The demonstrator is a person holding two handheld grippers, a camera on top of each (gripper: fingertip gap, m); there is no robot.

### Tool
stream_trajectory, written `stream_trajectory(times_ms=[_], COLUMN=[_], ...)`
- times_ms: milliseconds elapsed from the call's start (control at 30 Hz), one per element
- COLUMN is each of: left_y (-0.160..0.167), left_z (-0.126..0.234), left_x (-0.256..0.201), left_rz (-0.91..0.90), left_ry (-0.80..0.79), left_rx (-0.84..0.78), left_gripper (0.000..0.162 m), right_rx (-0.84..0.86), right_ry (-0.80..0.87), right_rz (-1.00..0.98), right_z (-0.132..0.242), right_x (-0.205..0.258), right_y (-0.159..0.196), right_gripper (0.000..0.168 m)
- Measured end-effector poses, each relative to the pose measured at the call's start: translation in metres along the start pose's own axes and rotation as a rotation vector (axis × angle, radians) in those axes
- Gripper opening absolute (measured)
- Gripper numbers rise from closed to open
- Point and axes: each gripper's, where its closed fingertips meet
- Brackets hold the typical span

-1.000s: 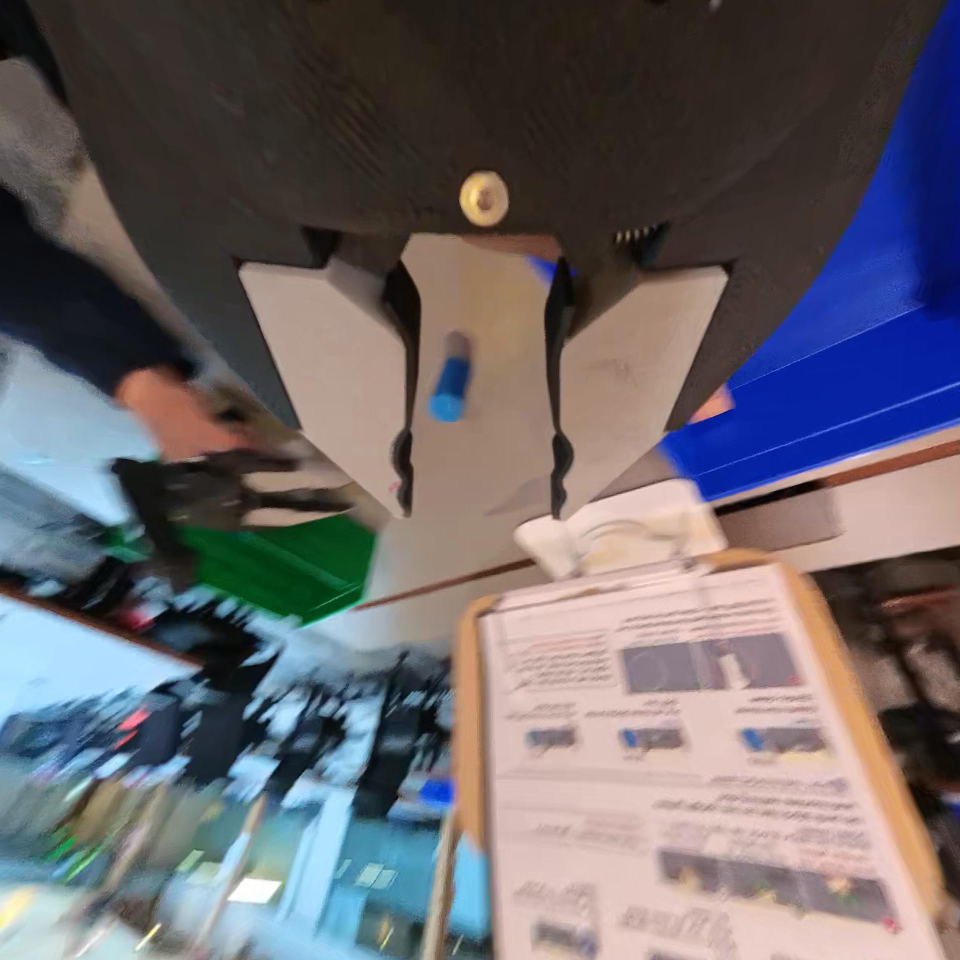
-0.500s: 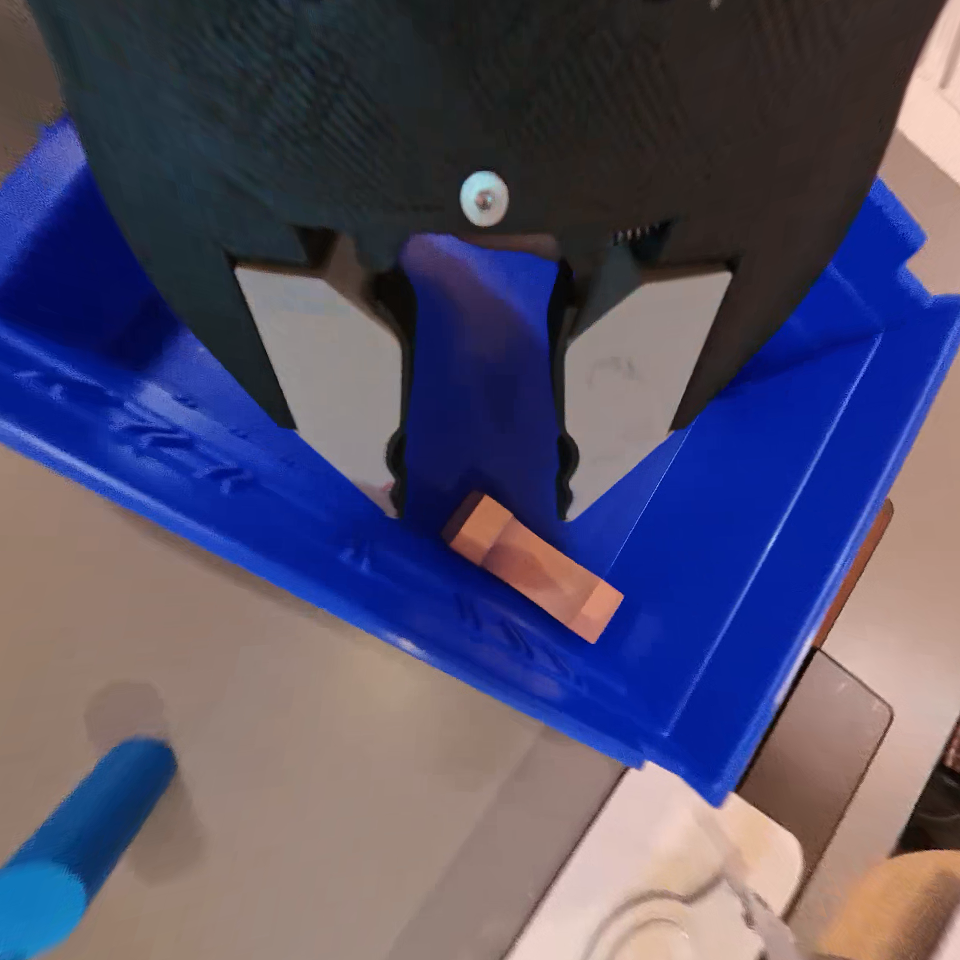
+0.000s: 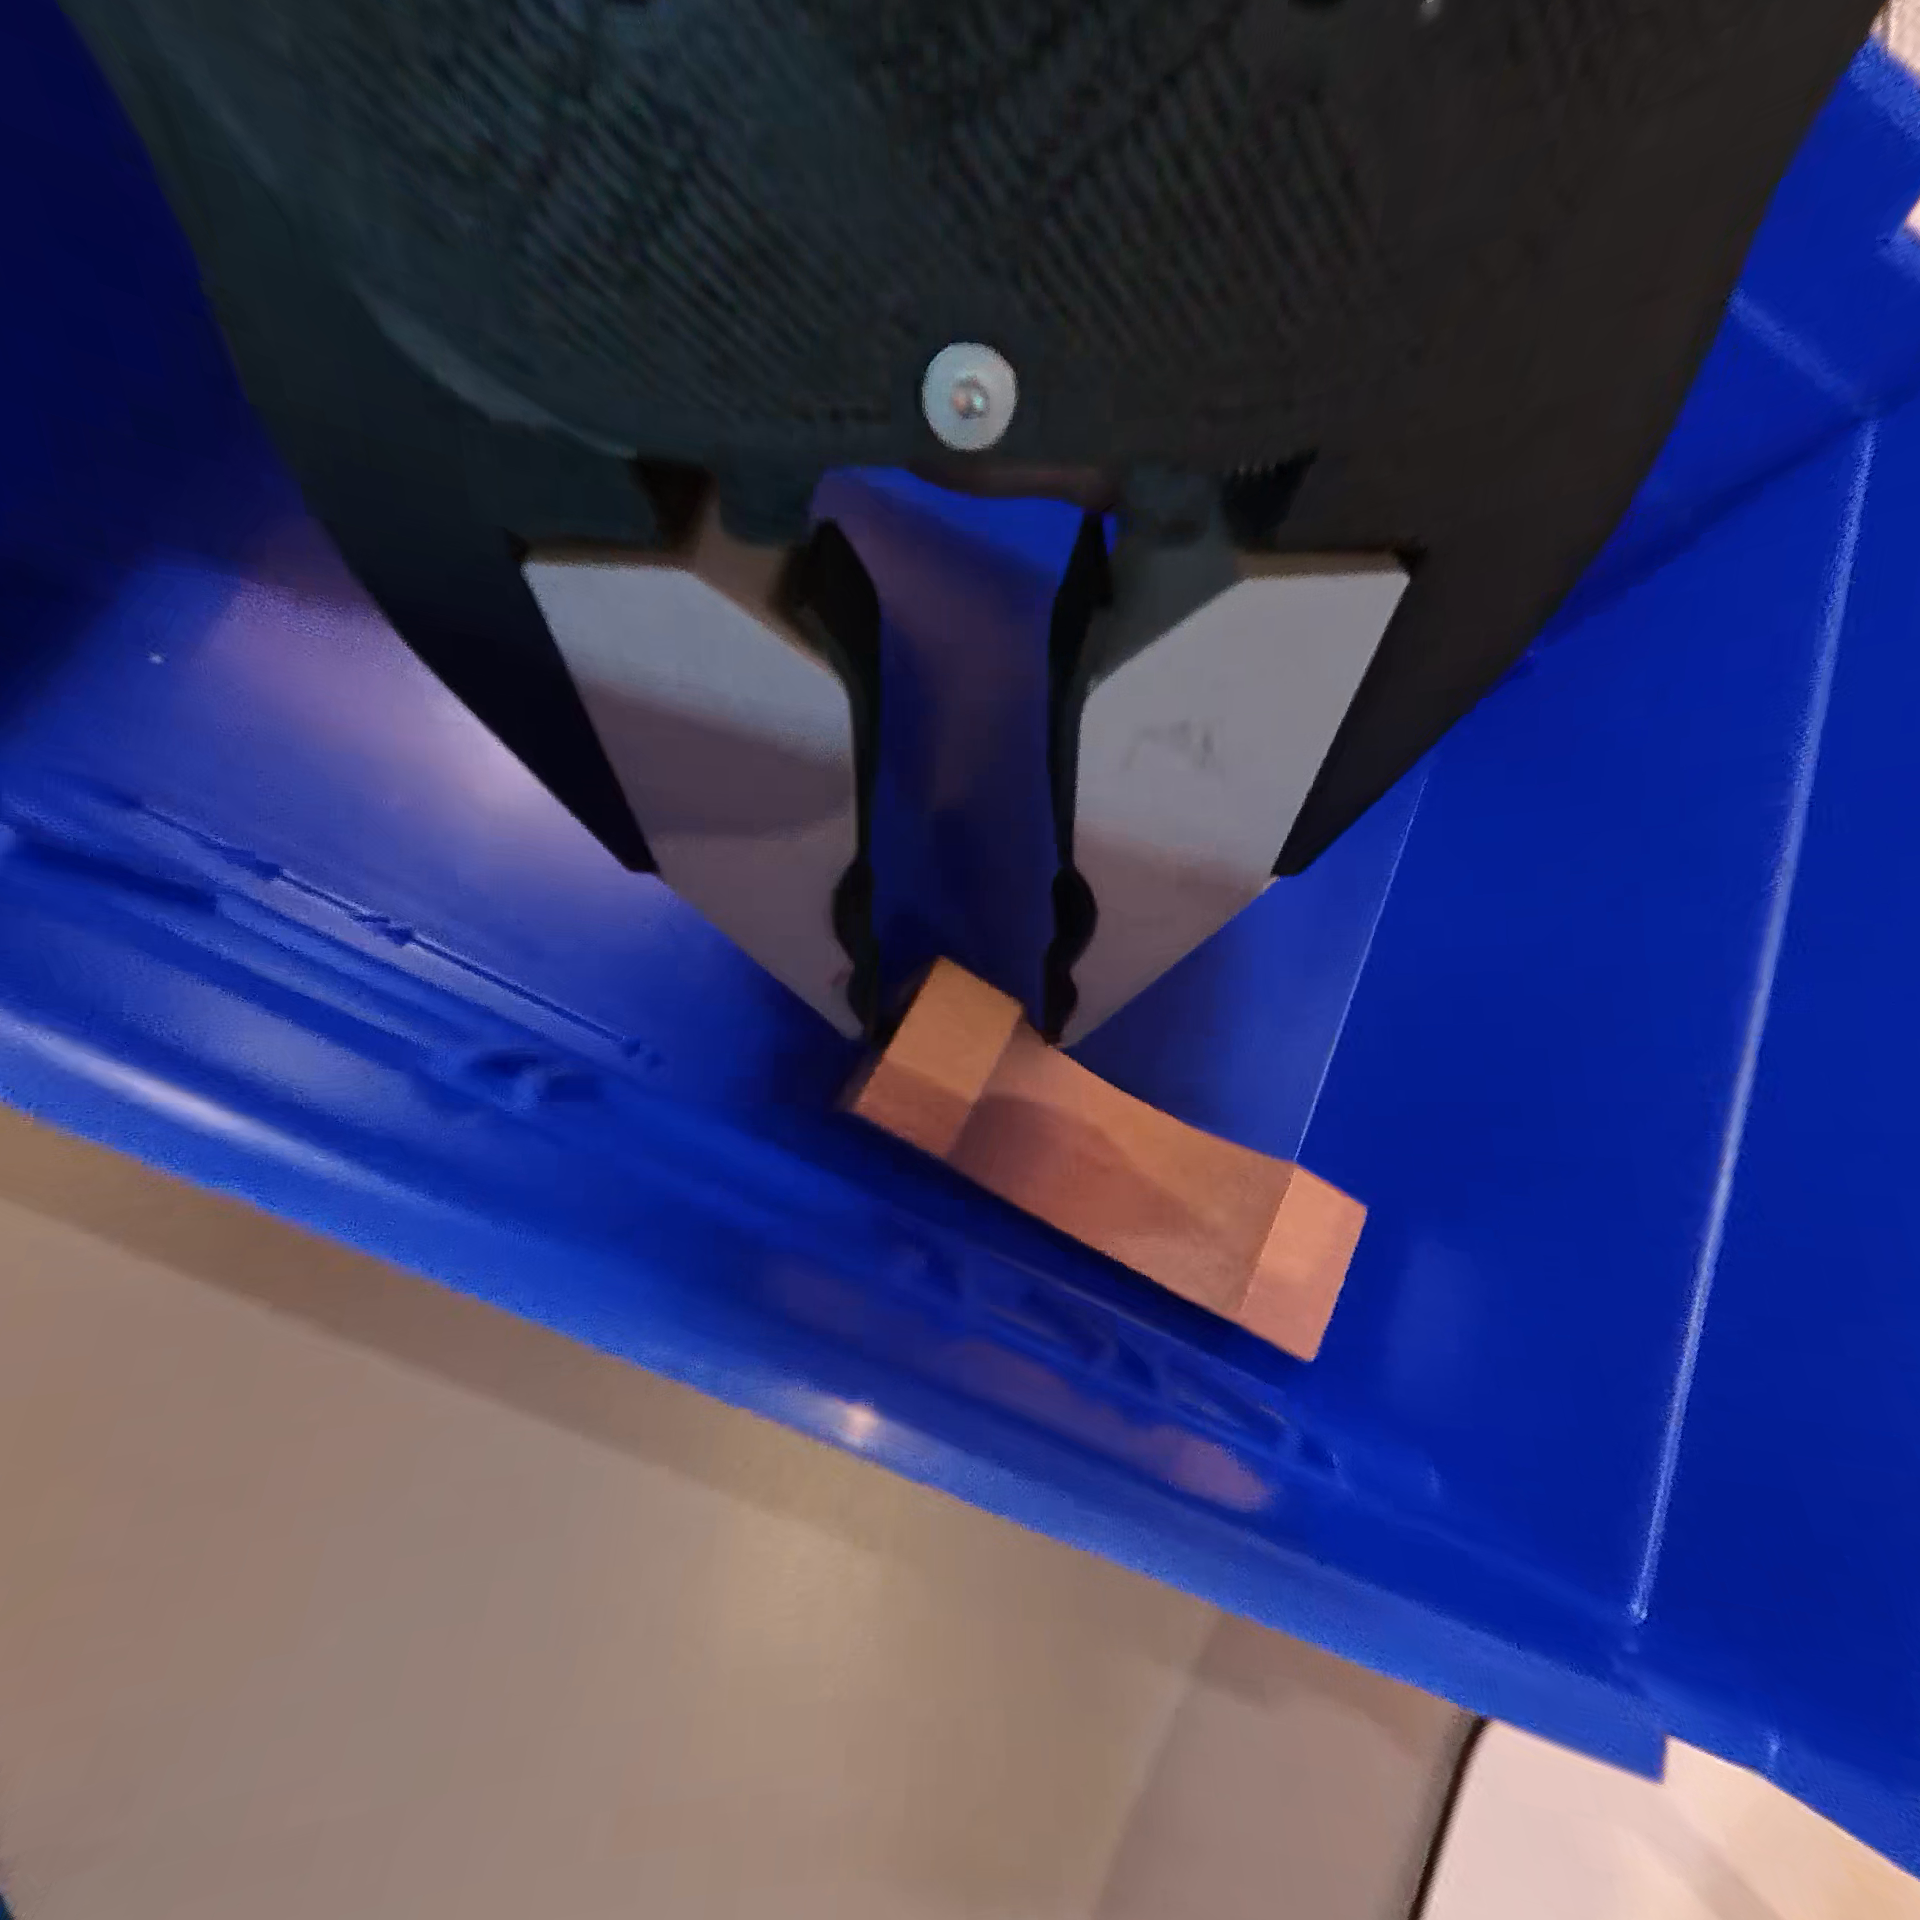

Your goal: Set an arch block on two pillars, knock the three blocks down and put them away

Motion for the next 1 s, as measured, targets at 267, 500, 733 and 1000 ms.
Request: stream_trajectory(times_ms=[267, 500, 733, 1000], left_y=[0.003, -0.014, -0.025, -0.011], left_z=[0.047, 0.042, 0.006, 0.017], left_x=[0.013, 0.004, 0.0, 0.008], left_rz=[0.08, 0.043, 0.056, 0.08], left_ry=[-0.092, -0.155, -0.106, -0.078], left_rx=[-0.159, -0.159, -0.119, -0.165], left_gripper=[0.0, 0.034, 0.021, 0.018], right_rx=[-0.03, -0.032, -0.034, -0.038], right_ry=[-0.005, -0.011, -0.011, -0.022], right_rz=[0.006, 0.008, -0.006, -0.005], right_z=[0.003, 0.002, 0.003, 0.004], right_x=[0.005, 0.007, 0.003, 0.005], right_y=[-0.008, -0.007, -0.006, -0.008], right_gripper=[0.042, 0.042, 0.042, 0.041])
Point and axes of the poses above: each gripper's, where its closed fingertips meet, z back along the fingers, y out of its underside, x = y × z across the jaws, and after that the axes turned 9 degrees about -y, right-handed
